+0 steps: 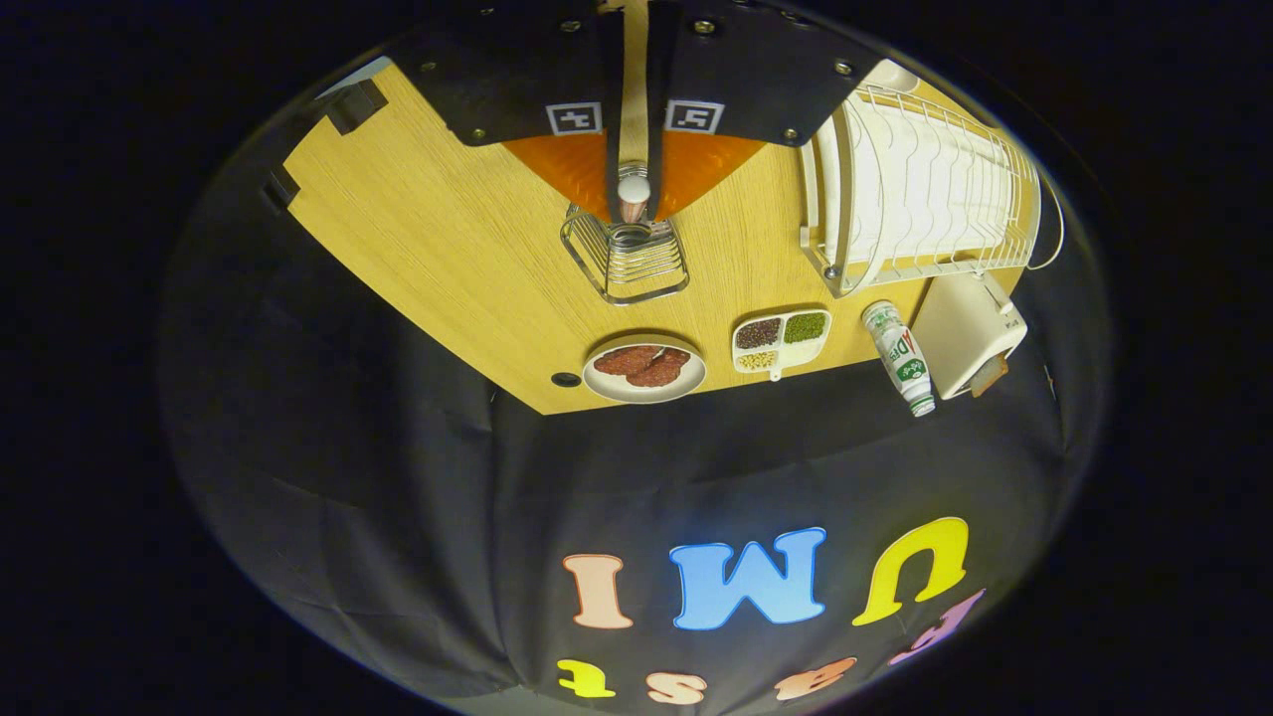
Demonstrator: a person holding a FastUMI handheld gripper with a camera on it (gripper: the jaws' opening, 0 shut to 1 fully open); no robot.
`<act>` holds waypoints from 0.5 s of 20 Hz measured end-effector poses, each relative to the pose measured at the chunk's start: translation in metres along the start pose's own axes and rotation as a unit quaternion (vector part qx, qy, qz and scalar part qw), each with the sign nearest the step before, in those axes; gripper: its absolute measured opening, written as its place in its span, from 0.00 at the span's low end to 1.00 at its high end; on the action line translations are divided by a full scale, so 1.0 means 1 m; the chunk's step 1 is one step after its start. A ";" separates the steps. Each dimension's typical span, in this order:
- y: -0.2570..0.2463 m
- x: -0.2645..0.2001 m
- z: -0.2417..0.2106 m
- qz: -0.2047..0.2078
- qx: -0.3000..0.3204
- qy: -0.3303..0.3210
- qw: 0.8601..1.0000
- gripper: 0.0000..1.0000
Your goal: Take the plate from the dish rack, then take the spoon from the basket and place it into the plate.
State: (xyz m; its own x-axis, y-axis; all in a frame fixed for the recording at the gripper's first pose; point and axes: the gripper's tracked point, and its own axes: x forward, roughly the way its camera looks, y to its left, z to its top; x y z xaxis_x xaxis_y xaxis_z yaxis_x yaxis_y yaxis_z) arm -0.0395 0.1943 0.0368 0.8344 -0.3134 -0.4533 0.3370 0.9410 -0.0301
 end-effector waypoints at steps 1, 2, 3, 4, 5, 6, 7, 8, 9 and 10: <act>-0.001 -0.004 0.003 -0.002 -0.003 -0.004 1.000 0.09; 0.000 -0.009 0.008 -0.002 -0.005 -0.008 1.000 0.09; 0.000 -0.014 0.011 -0.002 -0.008 -0.013 1.000 0.09; -0.001 -0.020 0.015 -0.004 -0.011 -0.018 1.000 0.09; -0.001 -0.027 0.019 -0.006 -0.015 -0.023 1.000 0.09; -0.002 -0.036 0.024 -0.009 -0.018 -0.030 0.999 0.09; -0.003 -0.045 0.027 -0.011 -0.022 -0.036 0.999 0.09; -0.003 -0.055 0.030 -0.013 -0.024 -0.044 0.999 0.09; -0.002 -0.064 0.033 -0.012 -0.025 -0.050 0.998 0.09; 0.001 -0.074 0.036 -0.010 -0.026 -0.056 0.998 0.09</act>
State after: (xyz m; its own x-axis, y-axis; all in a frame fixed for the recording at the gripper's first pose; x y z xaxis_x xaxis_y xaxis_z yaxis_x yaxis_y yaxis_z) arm -0.0856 0.2135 0.1025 0.8725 -0.3416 -0.3493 0.3335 0.9389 -0.0850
